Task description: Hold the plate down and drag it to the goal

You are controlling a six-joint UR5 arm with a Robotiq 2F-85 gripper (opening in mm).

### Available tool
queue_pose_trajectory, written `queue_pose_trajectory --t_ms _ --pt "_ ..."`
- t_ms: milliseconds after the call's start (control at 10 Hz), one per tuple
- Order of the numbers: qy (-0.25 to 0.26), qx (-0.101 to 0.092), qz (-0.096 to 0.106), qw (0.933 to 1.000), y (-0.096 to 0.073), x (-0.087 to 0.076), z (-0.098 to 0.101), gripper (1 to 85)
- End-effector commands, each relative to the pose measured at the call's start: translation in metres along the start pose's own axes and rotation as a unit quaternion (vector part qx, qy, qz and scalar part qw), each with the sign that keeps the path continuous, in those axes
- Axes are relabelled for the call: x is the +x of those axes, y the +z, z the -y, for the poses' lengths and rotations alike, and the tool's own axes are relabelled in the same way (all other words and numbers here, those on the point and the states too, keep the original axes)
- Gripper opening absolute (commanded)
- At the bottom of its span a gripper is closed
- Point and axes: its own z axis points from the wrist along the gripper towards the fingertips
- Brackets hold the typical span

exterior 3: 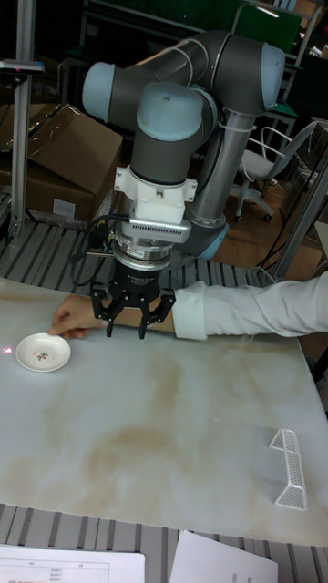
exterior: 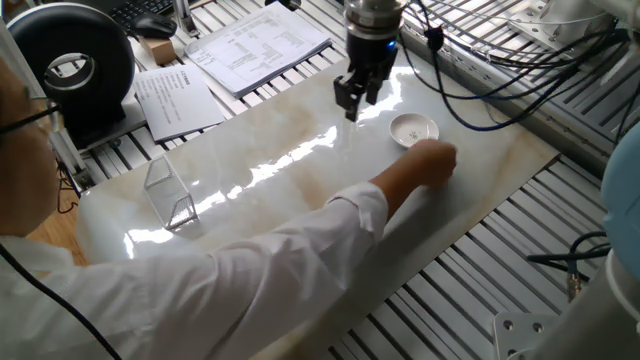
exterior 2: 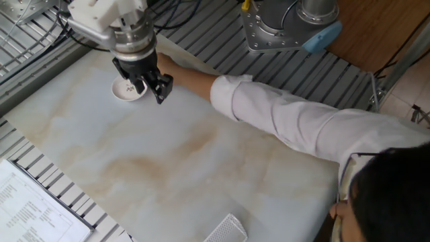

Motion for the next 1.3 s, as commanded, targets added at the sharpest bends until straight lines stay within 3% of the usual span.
queue_pose_trajectory --t_ms 0,100,300,500,700,900,1100,1200 --pt "0.014 -0.009 0.004 0.9999 0.004 -0.007 -0.010 53.7" --pt "0.017 -0.025 0.005 0.9995 0.003 -0.008 -0.019 53.7" --pt "0.021 -0.023 0.010 0.9995 0.012 -0.016 -0.020 53.7" --pt "0.037 -0.045 0.011 0.9982 0.018 -0.021 -0.031 53.7" --pt "0.042 -0.026 -0.002 0.9988 0.020 -0.013 -0.022 53.3" --pt "0.025 -0.025 0.010 0.9993 0.020 -0.019 -0.022 53.0" --pt "0.013 -0.005 0.010 0.9999 0.024 -0.015 0.000 53.0" --pt "0.006 -0.006 0.011 0.9999 0.026 -0.011 0.009 53.0"
